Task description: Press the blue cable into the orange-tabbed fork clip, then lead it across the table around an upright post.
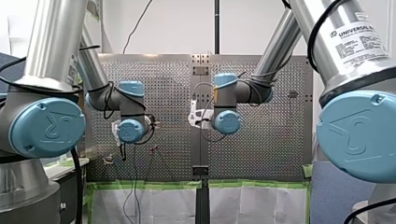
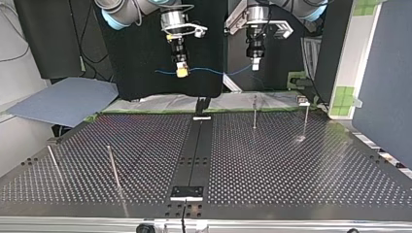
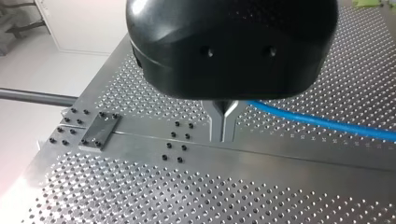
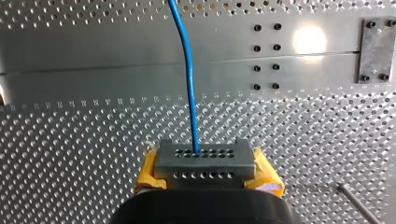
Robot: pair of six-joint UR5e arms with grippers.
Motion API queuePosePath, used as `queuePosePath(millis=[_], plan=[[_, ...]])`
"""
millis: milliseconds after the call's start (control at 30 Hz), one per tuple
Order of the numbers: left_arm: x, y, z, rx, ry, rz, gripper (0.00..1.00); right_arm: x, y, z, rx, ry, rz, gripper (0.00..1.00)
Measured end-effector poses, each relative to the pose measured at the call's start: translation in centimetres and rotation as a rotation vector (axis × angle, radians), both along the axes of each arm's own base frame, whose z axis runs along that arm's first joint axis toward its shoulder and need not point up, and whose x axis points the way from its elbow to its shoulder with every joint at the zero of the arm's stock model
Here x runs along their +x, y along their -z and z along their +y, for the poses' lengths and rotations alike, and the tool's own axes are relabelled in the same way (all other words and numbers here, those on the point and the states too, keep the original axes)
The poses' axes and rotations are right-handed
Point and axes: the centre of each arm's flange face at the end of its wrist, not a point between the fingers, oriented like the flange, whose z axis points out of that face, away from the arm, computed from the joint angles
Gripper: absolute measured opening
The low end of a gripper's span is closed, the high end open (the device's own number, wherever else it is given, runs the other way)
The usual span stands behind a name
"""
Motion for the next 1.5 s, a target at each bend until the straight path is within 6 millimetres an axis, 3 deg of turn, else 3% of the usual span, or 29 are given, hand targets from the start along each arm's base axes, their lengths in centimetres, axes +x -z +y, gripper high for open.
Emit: queuePosePath(millis=[500, 800, 1167, 1500], plan=[[2.6, 4.0, 2.6, 0.026, -0.001, 0.034, 0.0, 1.1, 2.7, -3.5, 0.014, -0.021, -0.041, 0.0], [4.4, 6.2, 4.4, -0.003, -0.017, 0.051, 0.0, 3.0, 4.4, -5.4, 0.015, -0.06, -0.047, 0.0], [8.9, 7.9, 7.2, -0.041, -0.108, -0.008, 0.0, 4.1, 8.6, -6.0, 0.035, -0.107, -0.034, 0.0], [9.1, 10.4, 7.8, -0.036, -0.125, 0.03, 0.0, 5.2, 12.1, -6.7, 0.064, -0.128, -0.019, 0.0]])
